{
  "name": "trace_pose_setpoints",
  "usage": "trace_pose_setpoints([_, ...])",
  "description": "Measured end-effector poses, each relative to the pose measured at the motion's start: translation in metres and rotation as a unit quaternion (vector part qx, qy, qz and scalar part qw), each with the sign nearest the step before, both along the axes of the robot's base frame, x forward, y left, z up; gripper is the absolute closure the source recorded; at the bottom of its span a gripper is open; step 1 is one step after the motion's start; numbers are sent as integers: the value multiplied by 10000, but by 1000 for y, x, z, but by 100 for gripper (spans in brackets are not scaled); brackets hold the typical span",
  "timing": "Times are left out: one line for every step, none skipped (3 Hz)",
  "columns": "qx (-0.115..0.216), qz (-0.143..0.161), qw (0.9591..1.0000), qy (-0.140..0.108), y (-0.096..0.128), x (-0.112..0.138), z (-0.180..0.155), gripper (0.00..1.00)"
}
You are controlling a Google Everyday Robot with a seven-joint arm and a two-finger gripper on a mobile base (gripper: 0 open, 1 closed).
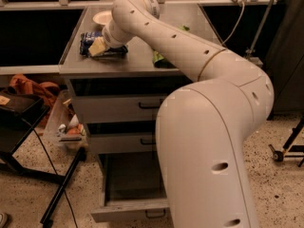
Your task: Place blue chip bag into bottom drawer
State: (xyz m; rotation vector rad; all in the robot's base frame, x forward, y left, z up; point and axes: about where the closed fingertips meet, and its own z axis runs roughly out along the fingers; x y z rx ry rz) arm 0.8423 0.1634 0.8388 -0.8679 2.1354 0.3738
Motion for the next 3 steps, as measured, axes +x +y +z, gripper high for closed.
trace_pose_setpoints([10,-9,10000,7,-1,-2,3,100])
trace_pose_setpoints([10,-8,10000,4,-1,-2,9,100])
trace_pose_setpoints([235,48,9992,-322,-23,-20,39,100])
